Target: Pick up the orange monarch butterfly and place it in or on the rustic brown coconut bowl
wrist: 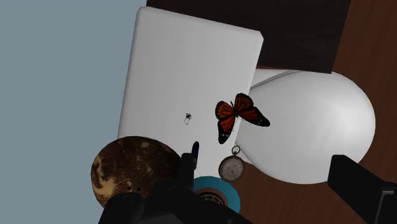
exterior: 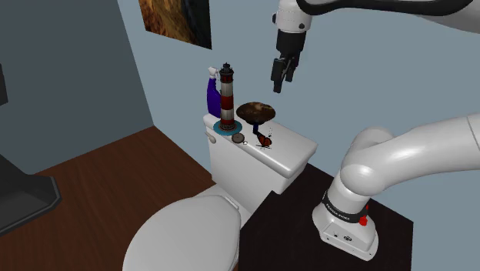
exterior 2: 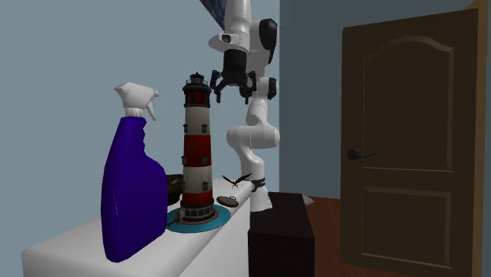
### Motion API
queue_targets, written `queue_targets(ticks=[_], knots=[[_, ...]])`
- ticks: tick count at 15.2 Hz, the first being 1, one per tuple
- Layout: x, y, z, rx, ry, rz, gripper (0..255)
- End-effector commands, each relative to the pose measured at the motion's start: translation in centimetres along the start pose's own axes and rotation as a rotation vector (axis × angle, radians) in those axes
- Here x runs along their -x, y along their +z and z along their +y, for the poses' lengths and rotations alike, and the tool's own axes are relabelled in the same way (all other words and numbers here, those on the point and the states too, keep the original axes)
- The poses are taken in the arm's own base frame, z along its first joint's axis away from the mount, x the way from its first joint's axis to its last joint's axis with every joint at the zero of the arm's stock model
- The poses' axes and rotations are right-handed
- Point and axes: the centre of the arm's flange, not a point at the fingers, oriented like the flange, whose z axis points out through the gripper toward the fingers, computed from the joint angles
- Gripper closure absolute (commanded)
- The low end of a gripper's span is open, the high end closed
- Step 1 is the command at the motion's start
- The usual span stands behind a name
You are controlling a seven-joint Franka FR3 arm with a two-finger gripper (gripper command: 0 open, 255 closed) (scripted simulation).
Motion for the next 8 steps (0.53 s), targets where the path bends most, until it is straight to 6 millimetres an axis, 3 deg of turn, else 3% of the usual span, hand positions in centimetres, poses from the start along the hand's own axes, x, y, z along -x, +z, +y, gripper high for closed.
queue_targets(ticks=[1, 8], knots=[[0.0, 0.0, 0.0, 0.0, 0.0, 0.0, 0], [-1.2, 9.1, -0.6, -0.015, -0.198, -0.005, 0]])
